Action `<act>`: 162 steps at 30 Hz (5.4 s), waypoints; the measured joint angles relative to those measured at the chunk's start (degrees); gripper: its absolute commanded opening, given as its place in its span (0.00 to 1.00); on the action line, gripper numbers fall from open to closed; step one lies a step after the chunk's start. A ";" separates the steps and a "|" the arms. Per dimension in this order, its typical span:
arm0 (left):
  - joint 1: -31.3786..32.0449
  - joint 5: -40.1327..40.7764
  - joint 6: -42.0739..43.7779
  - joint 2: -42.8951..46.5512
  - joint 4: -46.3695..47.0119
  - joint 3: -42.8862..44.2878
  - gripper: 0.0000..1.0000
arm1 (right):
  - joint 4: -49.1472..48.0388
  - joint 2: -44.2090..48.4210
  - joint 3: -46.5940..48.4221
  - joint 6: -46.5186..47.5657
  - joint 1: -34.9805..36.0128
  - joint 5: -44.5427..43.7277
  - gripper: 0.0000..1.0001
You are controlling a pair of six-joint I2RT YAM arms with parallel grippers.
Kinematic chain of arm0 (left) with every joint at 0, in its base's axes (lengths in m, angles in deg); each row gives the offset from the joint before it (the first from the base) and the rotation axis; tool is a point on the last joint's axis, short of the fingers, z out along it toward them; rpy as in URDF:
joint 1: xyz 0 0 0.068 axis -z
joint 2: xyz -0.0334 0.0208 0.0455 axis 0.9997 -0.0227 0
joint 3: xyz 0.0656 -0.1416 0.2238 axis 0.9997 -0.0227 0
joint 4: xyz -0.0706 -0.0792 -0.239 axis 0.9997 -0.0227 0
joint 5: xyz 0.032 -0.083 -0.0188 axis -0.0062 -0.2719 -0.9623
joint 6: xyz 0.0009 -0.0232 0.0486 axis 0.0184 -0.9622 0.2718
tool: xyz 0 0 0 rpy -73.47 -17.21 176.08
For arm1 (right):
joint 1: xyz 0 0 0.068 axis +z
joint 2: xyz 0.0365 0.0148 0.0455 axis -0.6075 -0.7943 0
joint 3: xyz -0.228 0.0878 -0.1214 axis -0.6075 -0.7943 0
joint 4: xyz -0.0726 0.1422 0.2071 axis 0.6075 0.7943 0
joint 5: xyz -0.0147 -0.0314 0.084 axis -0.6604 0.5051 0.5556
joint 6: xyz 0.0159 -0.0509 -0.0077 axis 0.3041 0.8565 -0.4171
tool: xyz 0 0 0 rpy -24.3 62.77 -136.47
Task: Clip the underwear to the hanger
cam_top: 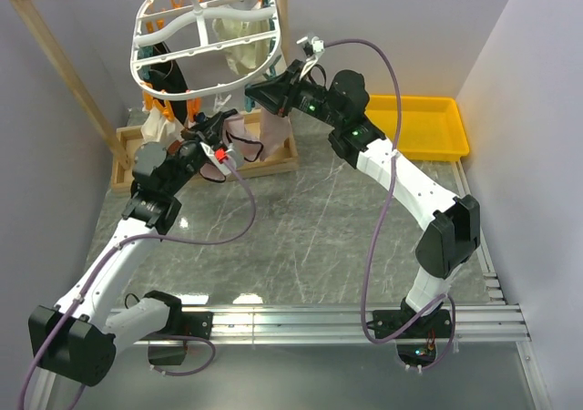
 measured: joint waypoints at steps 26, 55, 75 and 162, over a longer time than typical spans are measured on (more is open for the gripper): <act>-2.51 -19.02 -2.08 -5.44 0.81 5.18 0.00 | -8.68 -2.08 -0.48 -6.32 -1.38 8.55 0.00; -2.54 -19.87 -7.61 -8.41 -2.82 11.28 0.00 | -11.13 -2.19 -2.71 -1.01 -1.36 8.76 0.01; -2.58 -19.85 -8.07 -8.63 -2.80 11.34 0.00 | -11.10 -2.19 -2.71 -0.79 -1.36 9.03 0.33; -2.64 13.73 -53.72 8.50 -66.73 13.99 0.99 | 48.33 57.68 -40.26 15.41 -23.91 -7.76 1.00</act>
